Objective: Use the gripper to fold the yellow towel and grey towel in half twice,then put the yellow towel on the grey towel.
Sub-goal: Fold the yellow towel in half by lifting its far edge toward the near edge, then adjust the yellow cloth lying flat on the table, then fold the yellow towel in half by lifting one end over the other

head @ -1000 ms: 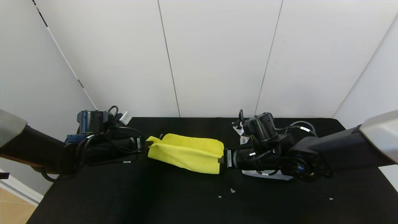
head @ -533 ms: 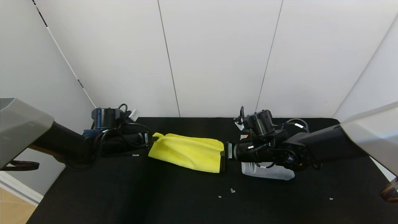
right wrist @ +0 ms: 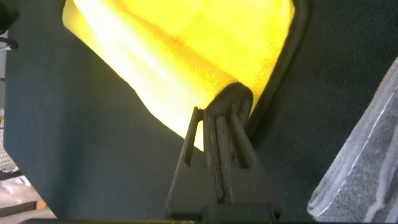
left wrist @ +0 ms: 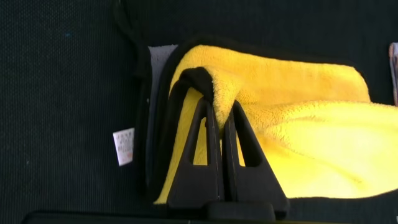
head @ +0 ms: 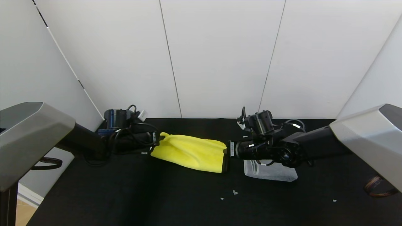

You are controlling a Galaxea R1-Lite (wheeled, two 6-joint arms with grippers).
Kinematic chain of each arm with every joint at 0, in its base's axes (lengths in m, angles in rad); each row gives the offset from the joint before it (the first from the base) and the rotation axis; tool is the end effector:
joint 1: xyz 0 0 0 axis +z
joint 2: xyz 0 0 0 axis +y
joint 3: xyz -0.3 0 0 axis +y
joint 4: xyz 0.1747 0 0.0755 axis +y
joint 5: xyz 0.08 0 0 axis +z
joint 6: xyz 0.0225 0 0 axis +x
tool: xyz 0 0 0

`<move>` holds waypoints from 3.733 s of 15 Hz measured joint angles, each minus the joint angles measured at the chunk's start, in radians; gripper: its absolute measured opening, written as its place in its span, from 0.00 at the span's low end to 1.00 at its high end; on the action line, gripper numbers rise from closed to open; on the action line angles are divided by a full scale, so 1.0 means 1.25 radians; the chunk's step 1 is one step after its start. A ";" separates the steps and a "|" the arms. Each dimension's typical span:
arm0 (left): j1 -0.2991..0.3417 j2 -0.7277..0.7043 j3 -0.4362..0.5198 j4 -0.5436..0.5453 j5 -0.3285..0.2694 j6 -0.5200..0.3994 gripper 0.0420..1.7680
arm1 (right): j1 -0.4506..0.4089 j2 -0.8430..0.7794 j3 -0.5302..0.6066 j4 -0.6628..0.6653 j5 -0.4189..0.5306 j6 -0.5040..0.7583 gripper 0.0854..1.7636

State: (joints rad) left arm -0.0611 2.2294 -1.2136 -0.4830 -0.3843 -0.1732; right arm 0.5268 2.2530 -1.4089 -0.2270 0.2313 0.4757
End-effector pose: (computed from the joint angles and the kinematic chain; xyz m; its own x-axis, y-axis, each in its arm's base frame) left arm 0.4254 -0.0345 0.0773 0.7742 -0.4230 -0.4709 0.2859 0.8974 -0.3360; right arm 0.3819 0.2281 0.0935 0.5710 0.5973 -0.5633 -0.3496 0.7977 0.4914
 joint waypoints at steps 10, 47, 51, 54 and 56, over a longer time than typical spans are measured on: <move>-0.005 0.060 -0.079 0.029 -0.001 0.009 0.05 | -0.024 0.040 -0.045 0.001 0.001 -0.009 0.16; 0.069 0.008 0.045 0.059 -0.073 0.007 0.96 | -0.003 -0.081 0.051 0.004 -0.006 -0.005 0.96; 0.058 0.027 0.027 0.057 -0.077 0.007 0.96 | -0.007 -0.081 0.057 0.003 -0.006 -0.005 0.96; 0.047 0.036 0.020 0.054 -0.077 0.007 0.96 | -0.008 -0.081 0.059 0.003 -0.006 -0.005 0.96; 0.042 0.039 0.018 0.054 -0.077 0.007 0.96 | -0.008 -0.081 0.060 0.002 -0.006 -0.005 0.96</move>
State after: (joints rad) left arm -0.0085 2.2779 -1.1906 -0.4160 -0.4804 -0.1645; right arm 0.5166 2.1519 -1.3345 -0.2240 0.2240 0.4698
